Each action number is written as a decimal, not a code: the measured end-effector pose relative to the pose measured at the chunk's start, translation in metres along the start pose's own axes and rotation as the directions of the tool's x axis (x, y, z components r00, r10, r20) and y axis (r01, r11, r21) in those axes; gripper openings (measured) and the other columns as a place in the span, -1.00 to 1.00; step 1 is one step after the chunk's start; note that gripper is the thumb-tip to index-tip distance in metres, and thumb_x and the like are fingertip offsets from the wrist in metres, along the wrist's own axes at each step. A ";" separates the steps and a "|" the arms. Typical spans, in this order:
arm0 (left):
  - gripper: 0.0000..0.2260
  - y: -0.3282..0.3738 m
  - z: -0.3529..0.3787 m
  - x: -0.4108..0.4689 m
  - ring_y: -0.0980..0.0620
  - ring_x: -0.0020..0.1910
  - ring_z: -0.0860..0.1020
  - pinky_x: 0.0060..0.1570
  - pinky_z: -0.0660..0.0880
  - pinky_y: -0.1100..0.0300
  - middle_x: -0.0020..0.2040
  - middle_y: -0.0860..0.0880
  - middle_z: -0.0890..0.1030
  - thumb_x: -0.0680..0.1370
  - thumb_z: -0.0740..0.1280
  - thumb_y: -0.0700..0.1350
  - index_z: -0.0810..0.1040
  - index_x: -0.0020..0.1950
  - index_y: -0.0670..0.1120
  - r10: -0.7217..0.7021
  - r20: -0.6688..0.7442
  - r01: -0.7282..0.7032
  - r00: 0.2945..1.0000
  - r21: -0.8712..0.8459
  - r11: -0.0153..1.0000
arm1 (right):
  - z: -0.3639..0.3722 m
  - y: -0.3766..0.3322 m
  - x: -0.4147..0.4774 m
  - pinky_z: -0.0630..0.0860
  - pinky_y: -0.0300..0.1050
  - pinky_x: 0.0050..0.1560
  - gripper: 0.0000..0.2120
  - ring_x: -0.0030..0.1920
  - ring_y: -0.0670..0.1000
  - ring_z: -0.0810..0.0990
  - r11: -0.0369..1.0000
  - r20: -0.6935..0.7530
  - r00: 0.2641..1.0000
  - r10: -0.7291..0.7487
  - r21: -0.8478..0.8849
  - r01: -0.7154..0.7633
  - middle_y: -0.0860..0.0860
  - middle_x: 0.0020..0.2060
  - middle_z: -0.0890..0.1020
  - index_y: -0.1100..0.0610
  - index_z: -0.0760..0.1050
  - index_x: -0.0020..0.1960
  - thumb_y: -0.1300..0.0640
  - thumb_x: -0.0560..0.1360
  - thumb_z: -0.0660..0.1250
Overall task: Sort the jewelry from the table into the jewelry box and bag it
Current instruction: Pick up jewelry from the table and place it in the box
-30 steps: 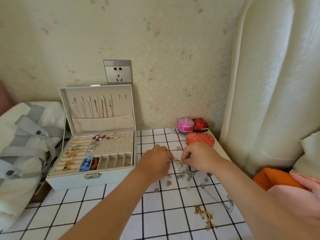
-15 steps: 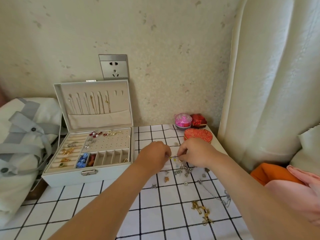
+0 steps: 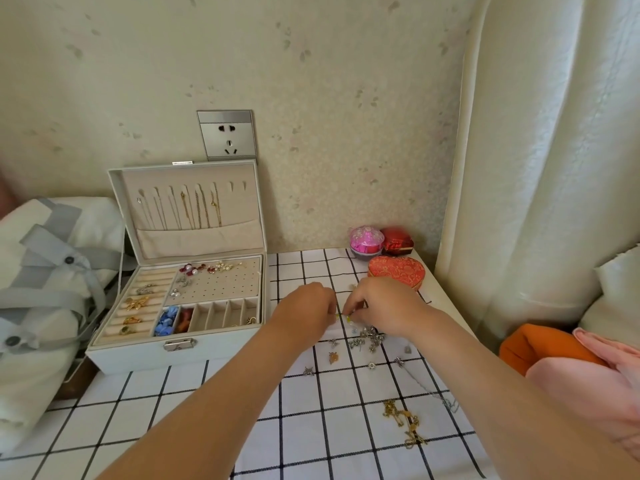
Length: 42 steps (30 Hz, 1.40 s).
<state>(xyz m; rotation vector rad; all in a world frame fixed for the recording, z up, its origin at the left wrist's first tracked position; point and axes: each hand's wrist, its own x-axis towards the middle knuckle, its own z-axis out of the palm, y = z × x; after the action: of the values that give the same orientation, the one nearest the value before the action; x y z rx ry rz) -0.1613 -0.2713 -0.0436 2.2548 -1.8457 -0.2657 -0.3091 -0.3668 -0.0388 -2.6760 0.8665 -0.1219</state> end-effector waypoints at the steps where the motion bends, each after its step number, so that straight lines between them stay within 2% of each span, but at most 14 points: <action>1: -0.88 0.000 -0.001 -0.001 -0.03 0.04 0.55 0.08 0.51 0.07 0.04 -0.02 0.56 0.58 0.33 -0.11 0.60 0.09 -0.05 -0.013 0.005 0.014 1.000 -0.004 1.000 | 0.000 -0.001 0.000 0.58 -0.02 0.02 -0.84 -0.03 -0.09 0.61 1.000 -0.003 1.000 0.004 0.002 -0.004 -0.13 -0.03 0.67 -0.09 0.69 0.03 0.09 0.49 0.43; 8: -0.93 -0.002 -0.013 -0.012 -0.01 -0.03 0.57 0.01 0.54 0.05 -0.04 0.01 0.63 0.56 0.35 -0.10 0.58 0.03 0.00 -0.029 -0.116 0.022 0.993 -0.061 0.998 | -0.007 -0.012 0.002 0.58 -0.10 0.02 -0.90 -0.07 -0.14 0.62 0.982 -0.095 0.994 0.048 0.185 -0.030 -0.15 -0.08 0.69 -0.02 0.69 -0.01 0.11 0.51 0.42; 11: -0.91 -0.004 -0.027 -0.020 0.01 -0.03 0.58 -0.01 0.54 0.05 -0.05 0.04 0.65 0.58 0.32 -0.12 0.59 0.05 0.02 0.003 -0.217 -0.018 0.976 -0.068 0.998 | -0.017 -0.029 0.003 0.57 -0.17 -0.14 -0.91 -0.23 -0.19 0.62 0.947 -0.119 0.991 0.064 0.322 -0.023 -0.15 -0.15 0.69 -0.01 0.69 0.00 0.10 0.51 0.44; 14: -0.86 -0.012 -0.046 -0.032 0.05 -0.03 0.59 -0.01 0.54 0.07 -0.03 0.09 0.67 0.59 0.31 -0.11 0.61 0.10 0.05 -0.010 -0.290 -0.015 0.957 -0.085 0.996 | -0.024 -0.050 0.004 0.56 -0.18 -0.34 -0.90 -0.39 -0.06 0.66 0.873 -0.111 0.988 0.104 0.486 -0.038 -0.12 -0.16 0.71 -0.01 0.67 -0.01 0.14 0.53 0.41; 18: -0.88 -0.034 -0.071 -0.055 0.09 -0.13 0.59 -0.04 0.54 0.09 -0.08 0.10 0.68 0.58 0.33 -0.11 0.64 0.03 0.05 -0.056 -0.319 0.012 0.946 -0.140 0.990 | -0.033 -0.080 0.009 0.61 -0.05 -0.08 -0.94 -0.37 0.00 0.69 0.781 -0.104 0.987 0.125 0.624 -0.033 -0.06 -0.15 0.73 0.05 0.64 -0.03 0.17 0.52 0.45; 20: -0.88 -0.048 -0.081 -0.067 0.15 -0.19 0.56 -0.08 0.54 0.14 -0.14 0.12 0.66 0.57 0.34 -0.13 0.65 -0.03 0.04 -0.071 -0.328 0.012 0.942 -0.179 0.984 | -0.036 -0.096 0.011 0.61 -0.08 -0.15 -0.94 -0.35 0.04 0.68 0.744 -0.105 0.986 0.125 0.668 -0.023 0.00 -0.14 0.74 0.11 0.64 -0.02 0.21 0.51 0.45; 21: -0.89 -0.055 -0.086 -0.074 0.18 -0.20 0.55 -0.09 0.53 0.18 -0.15 0.14 0.65 0.57 0.35 -0.14 0.65 -0.04 0.04 -0.080 -0.334 0.012 0.939 -0.201 0.980 | -0.037 -0.105 0.012 0.61 -0.13 -0.27 -0.93 -0.33 0.07 0.68 0.727 -0.108 0.986 0.125 0.686 -0.017 0.04 -0.13 0.74 0.14 0.64 -0.02 0.23 0.51 0.45; 23: -0.89 -0.070 -0.092 -0.085 0.22 -0.21 0.54 -0.10 0.51 0.25 -0.17 0.17 0.63 0.56 0.37 -0.14 0.65 -0.06 0.05 -0.105 -0.344 0.019 0.933 -0.244 0.970 | -0.038 -0.121 0.015 0.44 -0.33 -0.48 -0.93 -0.31 0.11 0.66 0.708 -0.106 0.986 0.128 0.706 -0.016 0.09 -0.11 0.74 0.18 0.65 -0.01 0.26 0.51 0.44; 25: -0.89 -0.084 -0.097 -0.095 0.23 -0.20 0.56 -0.11 0.53 0.24 -0.18 0.19 0.62 0.56 0.37 -0.13 0.62 -0.07 0.09 -0.136 -0.341 0.035 0.930 -0.284 0.958 | -0.037 -0.135 0.018 0.36 -0.41 -0.52 -0.92 -0.31 0.08 0.66 0.706 -0.094 0.988 0.122 0.708 -0.020 0.09 -0.12 0.73 0.18 0.65 0.01 0.25 0.51 0.44; 30: -0.90 -0.111 -0.099 -0.111 0.20 -0.18 0.55 -0.09 0.51 0.21 -0.18 0.15 0.62 0.56 0.36 -0.13 0.58 -0.06 0.08 -0.189 -0.339 0.063 0.922 -0.350 0.935 | -0.027 -0.161 0.031 0.35 -0.35 -0.55 -0.94 -0.31 0.07 0.68 0.702 -0.062 0.993 0.102 0.712 -0.027 -0.01 -0.23 0.73 0.09 0.65 -0.05 0.22 0.51 0.45; 33: -0.89 -0.124 -0.096 -0.116 0.18 -0.16 0.56 -0.07 0.51 0.24 -0.15 0.13 0.62 0.55 0.38 -0.15 0.57 -0.07 0.08 -0.225 -0.322 0.071 0.920 -0.426 0.902 | -0.021 -0.174 0.038 0.44 -0.33 -0.45 -0.93 -0.36 0.05 0.66 0.707 -0.051 0.995 0.086 0.706 -0.025 -0.02 -0.24 0.72 0.09 0.65 -0.05 0.23 0.50 0.46; 37: -0.89 -0.132 -0.095 -0.115 0.21 -0.20 0.52 -0.10 0.47 0.28 -0.12 0.13 0.61 0.54 0.41 -0.15 0.58 -0.04 0.08 -0.223 -0.299 0.067 0.928 -0.454 0.889 | -0.008 -0.187 0.048 0.62 -0.08 -0.21 -0.93 -0.41 0.03 0.63 0.751 -0.040 0.997 0.058 0.660 -0.017 0.01 -0.16 0.73 0.07 0.65 -0.06 0.23 0.51 0.45; 40: -0.87 -0.135 -0.098 -0.114 0.25 -0.20 0.52 -0.09 0.45 0.30 -0.13 0.17 0.62 0.54 0.40 -0.14 0.59 -0.04 0.12 -0.214 -0.305 0.053 0.928 -0.462 0.885 | 0.002 -0.191 0.053 0.57 -0.11 -0.30 -0.92 -0.44 0.00 0.60 0.793 -0.026 0.999 0.037 0.609 -0.013 -0.03 -0.20 0.72 0.05 0.66 -0.09 0.21 0.50 0.45; 42: -0.86 -0.138 -0.101 -0.115 0.26 -0.20 0.52 -0.06 0.49 0.23 -0.14 0.19 0.62 0.54 0.39 -0.13 0.61 -0.06 0.14 -0.210 -0.311 0.049 0.927 -0.454 0.890 | 0.006 -0.193 0.056 0.56 -0.17 -0.27 -0.92 -0.37 -0.08 0.62 0.828 -0.025 0.999 0.026 0.561 -0.008 -0.07 -0.20 0.72 0.00 0.68 -0.12 0.18 0.49 0.46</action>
<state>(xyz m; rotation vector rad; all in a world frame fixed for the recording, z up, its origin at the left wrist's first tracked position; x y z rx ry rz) -0.0268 -0.1274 0.0155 1.9564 -1.2956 -0.2487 -0.1556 -0.2507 0.0180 -2.1131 0.7215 -0.3581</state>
